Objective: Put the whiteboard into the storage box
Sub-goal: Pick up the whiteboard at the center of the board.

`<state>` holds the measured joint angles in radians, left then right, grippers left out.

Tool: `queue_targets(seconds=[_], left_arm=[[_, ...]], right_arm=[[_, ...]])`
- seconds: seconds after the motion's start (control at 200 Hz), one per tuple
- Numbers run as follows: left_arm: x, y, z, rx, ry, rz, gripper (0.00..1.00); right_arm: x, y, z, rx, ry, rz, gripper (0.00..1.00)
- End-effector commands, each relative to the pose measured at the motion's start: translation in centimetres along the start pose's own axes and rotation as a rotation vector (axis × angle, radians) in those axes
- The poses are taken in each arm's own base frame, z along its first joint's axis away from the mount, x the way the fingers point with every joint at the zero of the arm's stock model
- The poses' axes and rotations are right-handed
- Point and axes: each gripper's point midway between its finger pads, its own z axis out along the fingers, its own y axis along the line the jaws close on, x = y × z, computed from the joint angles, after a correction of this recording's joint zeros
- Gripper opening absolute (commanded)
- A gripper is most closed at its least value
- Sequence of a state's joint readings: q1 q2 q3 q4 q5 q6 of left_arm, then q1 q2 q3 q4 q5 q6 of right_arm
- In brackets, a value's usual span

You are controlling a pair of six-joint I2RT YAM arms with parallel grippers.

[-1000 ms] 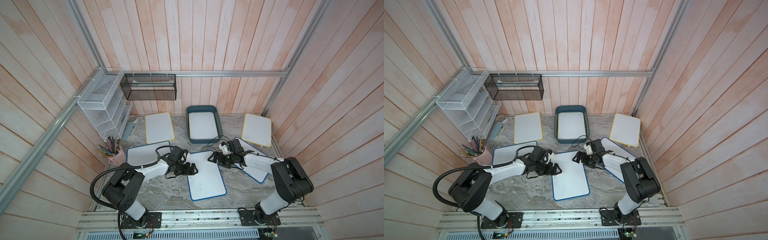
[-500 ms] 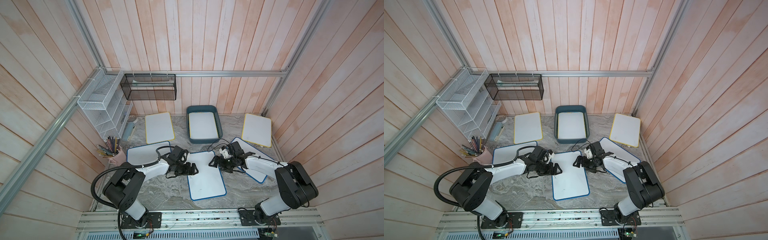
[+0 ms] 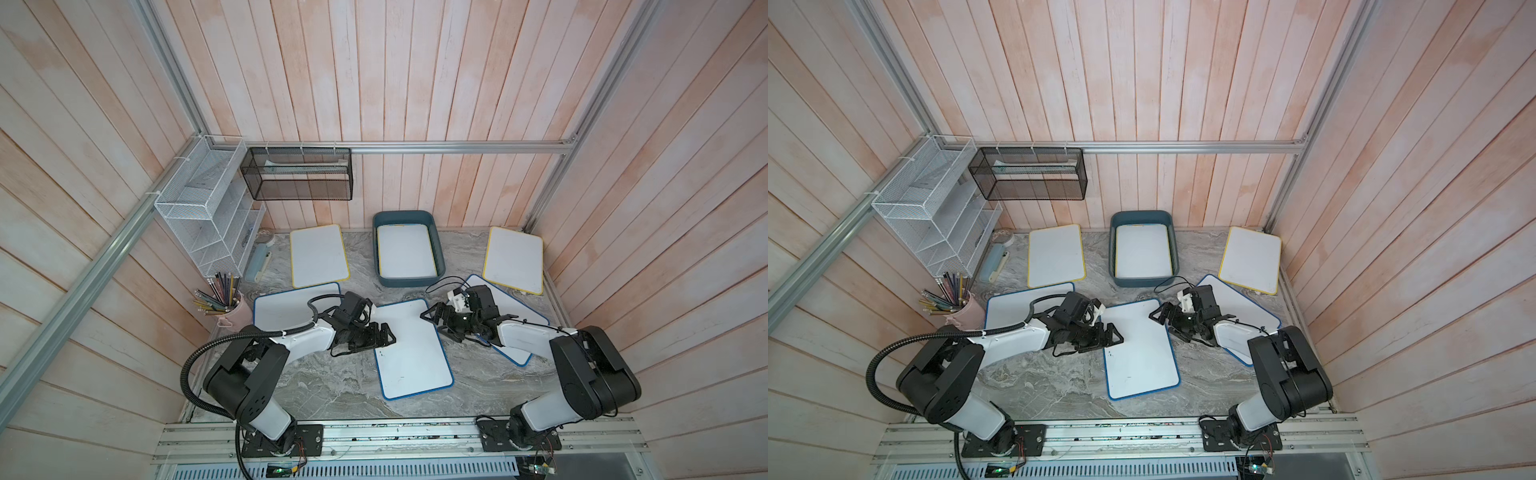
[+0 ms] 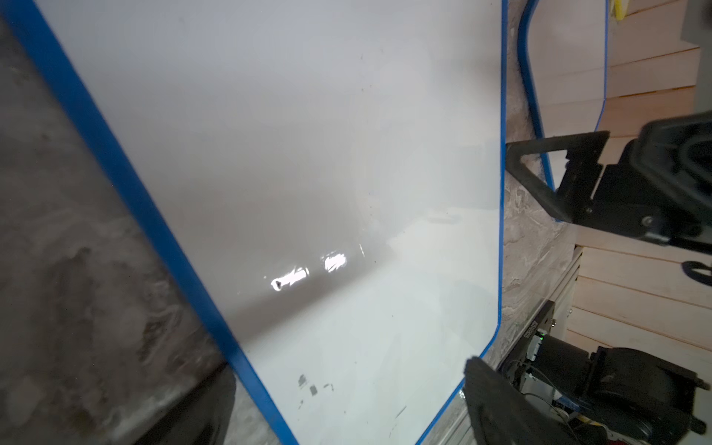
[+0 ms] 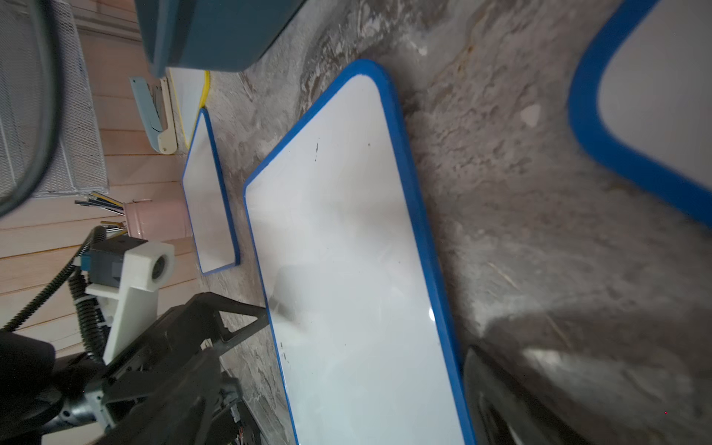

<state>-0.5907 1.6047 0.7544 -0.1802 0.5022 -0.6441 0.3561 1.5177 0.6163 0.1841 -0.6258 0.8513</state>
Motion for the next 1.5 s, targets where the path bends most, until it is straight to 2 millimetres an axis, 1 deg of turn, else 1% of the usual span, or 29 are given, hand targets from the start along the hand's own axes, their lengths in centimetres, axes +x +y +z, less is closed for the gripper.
queue_targets(seconds=[0.0,0.075,0.185,0.3,0.56,0.695,0.925,1.125,1.33,1.491], left_arm=[[4.4,3.4,3.6,-0.044,0.141,-0.034,0.94],[4.5,3.6,3.7,-0.049,0.145,-0.032,0.94],[4.4,3.3,4.0,-0.026,0.147,-0.039,0.94],[4.3,3.2,4.1,-0.022,0.144,-0.036,0.94],[4.0,3.1,4.2,-0.023,0.137,-0.029,0.94],[4.0,3.2,4.2,-0.025,0.136,-0.033,0.94],[3.9,3.2,4.3,-0.022,0.132,-0.036,0.94],[3.8,3.0,4.4,-0.014,0.132,-0.037,0.94],[3.6,3.0,4.4,-0.018,0.128,-0.032,0.94],[3.6,3.1,4.4,-0.019,0.129,-0.034,0.94]], right_arm=[[4.4,8.4,-1.4,-0.35,0.229,-0.106,0.97],[4.4,8.9,-1.7,-0.365,0.228,-0.115,0.97],[4.6,8.4,-1.6,-0.348,0.237,-0.113,0.97],[5.0,8.3,-1.7,-0.379,0.244,-0.104,0.97],[5.9,6.3,-0.7,-0.391,0.255,-0.063,0.97],[6.3,5.7,-0.6,-0.411,0.255,-0.04,0.97],[6.8,6.1,-1.1,-0.47,0.24,0.0,0.97],[7.7,6.3,-0.6,-0.475,0.255,0.028,0.97],[8.5,4.4,0.0,-0.416,0.252,0.12,0.96],[8.8,3.0,0.9,-0.319,0.233,0.149,0.96]])
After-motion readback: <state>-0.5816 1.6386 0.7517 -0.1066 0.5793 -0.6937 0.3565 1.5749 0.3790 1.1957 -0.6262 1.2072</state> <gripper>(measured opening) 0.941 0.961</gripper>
